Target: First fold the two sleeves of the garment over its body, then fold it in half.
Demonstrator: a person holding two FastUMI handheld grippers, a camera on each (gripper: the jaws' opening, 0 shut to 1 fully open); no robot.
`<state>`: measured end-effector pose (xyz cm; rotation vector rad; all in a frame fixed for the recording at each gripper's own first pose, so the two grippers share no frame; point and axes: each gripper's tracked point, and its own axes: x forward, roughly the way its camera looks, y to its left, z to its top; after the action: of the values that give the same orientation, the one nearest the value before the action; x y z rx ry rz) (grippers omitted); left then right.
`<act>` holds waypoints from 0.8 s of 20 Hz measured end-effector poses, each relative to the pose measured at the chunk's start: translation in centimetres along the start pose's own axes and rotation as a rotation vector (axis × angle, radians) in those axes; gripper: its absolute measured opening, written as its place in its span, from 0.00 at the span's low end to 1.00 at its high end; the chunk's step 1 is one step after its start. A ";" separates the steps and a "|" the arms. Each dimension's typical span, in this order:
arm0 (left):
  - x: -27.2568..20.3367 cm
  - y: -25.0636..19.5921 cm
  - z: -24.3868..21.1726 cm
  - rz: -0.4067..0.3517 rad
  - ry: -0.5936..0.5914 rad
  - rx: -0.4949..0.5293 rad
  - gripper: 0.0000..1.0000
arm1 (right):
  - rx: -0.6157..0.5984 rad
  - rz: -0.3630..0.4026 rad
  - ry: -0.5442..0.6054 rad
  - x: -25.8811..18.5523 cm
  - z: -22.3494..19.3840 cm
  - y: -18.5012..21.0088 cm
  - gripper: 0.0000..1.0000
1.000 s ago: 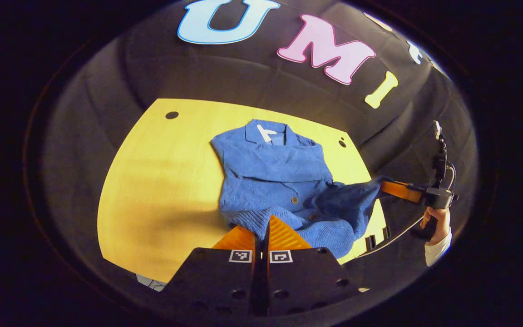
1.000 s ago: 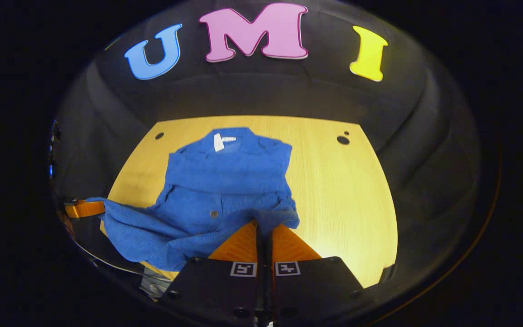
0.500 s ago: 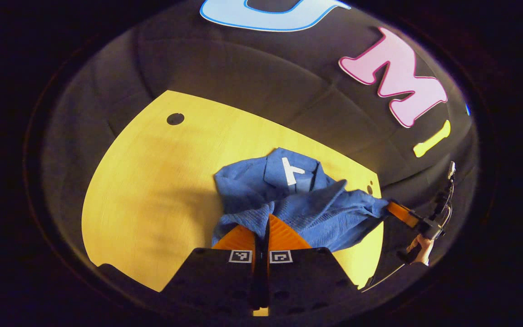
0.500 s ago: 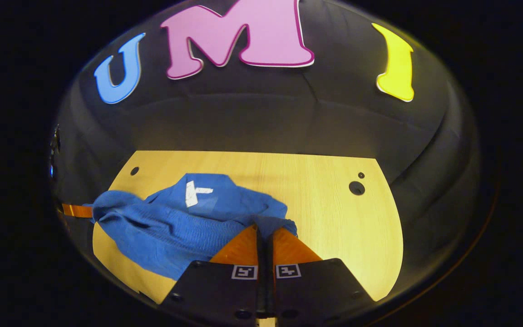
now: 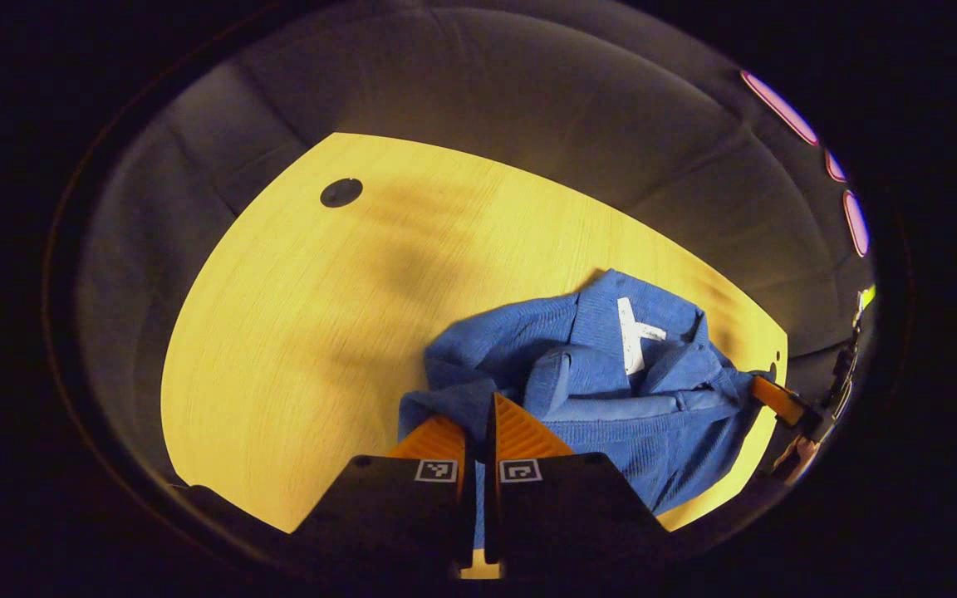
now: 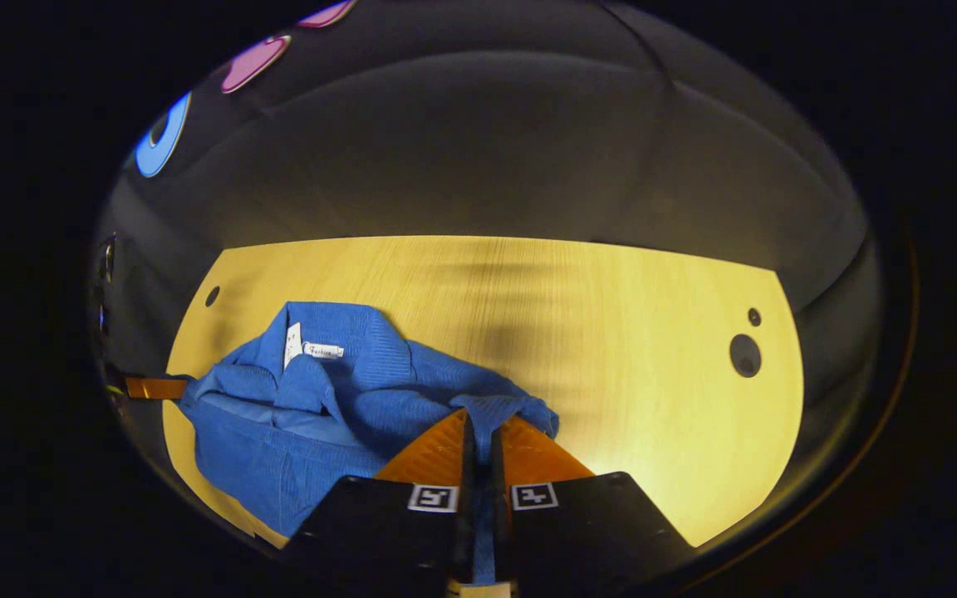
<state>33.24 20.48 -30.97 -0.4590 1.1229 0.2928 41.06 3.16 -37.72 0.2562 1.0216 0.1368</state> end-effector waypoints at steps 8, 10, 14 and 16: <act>-0.7 -1.0 3.7 -0.052 -0.184 -0.031 0.76 | 0.249 0.120 -0.122 -0.6 5.4 0.5 0.96; -1.9 -0.6 4.2 -0.030 -0.216 -0.014 0.80 | 0.247 0.100 -0.189 -2.1 6.8 -0.2 0.97; -6.0 -2.3 5.2 -0.036 -0.334 0.067 0.80 | 0.081 0.056 -0.318 -7.1 8.1 0.1 0.98; -9.0 -3.8 4.8 -0.055 -0.420 0.121 0.80 | -0.026 0.063 -0.366 -9.9 7.7 1.7 0.98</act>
<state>35.08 19.63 -20.27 -0.3024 0.7123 0.2565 42.56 1.32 -25.27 0.2776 0.6486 0.1535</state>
